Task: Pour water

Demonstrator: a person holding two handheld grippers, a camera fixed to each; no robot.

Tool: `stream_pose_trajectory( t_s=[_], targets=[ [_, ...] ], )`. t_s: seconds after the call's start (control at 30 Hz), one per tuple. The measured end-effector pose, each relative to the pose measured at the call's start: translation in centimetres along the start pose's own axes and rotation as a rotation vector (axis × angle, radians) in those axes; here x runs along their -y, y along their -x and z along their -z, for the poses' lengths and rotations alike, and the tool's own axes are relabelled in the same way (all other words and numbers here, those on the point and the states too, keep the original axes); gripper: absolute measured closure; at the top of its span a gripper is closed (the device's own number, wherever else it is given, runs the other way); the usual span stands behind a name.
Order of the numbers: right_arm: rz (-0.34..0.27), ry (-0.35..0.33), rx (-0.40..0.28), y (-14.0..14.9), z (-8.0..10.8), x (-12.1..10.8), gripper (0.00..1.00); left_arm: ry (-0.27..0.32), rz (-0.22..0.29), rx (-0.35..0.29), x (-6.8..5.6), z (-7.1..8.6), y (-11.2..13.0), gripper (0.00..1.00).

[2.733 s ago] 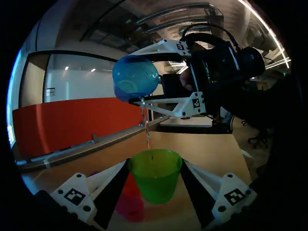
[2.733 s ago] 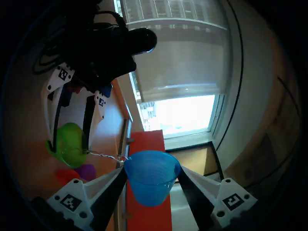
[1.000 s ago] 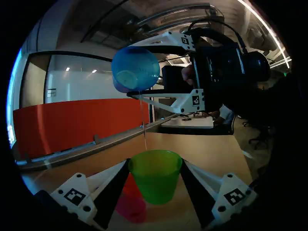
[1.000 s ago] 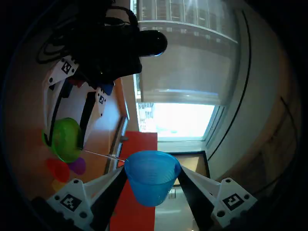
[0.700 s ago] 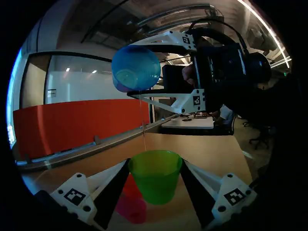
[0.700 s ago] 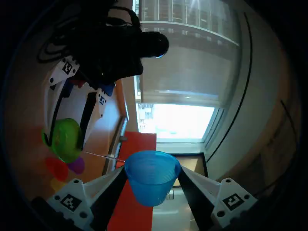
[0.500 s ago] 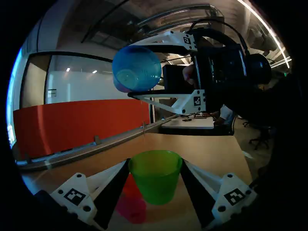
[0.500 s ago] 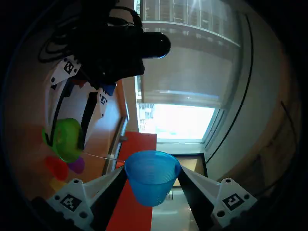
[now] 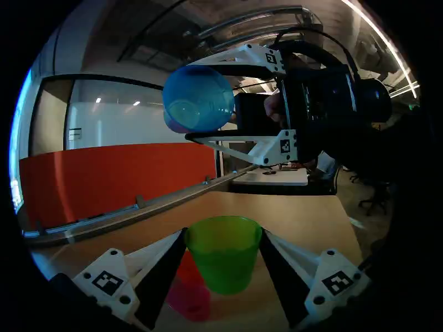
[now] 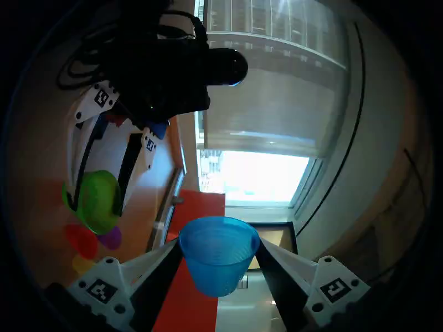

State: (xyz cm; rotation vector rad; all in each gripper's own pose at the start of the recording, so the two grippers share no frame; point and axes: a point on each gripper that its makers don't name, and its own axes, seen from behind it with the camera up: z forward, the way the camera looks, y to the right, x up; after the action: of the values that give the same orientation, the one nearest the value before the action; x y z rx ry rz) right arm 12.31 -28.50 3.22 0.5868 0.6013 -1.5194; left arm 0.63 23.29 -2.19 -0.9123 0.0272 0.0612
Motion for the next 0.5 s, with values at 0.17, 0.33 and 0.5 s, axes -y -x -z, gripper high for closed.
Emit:
stream_pose_trajectory(
  t_s=[0.17, 0.33, 0.5],
  targets=[
    [-0.037, -0.003, 0.001, 0.1, 0.1, 0.3, 0.09, 0.0, 0.0, 0.001, 0.1, 0.0, 0.0, 0.11],
    [-0.132, -0.015, 0.005, 0.4, 0.2, 1.0, 0.09, -0.001, 0.001, 0.003, 0.1, 0.0, 0.1, 0.1],
    [-0.251, -0.024, 0.015, 0.9, 0.1, 1.5, 0.09, -0.003, -0.001, 0.007, 0.1, 0.0, 0.0, 0.11]
  ],
)
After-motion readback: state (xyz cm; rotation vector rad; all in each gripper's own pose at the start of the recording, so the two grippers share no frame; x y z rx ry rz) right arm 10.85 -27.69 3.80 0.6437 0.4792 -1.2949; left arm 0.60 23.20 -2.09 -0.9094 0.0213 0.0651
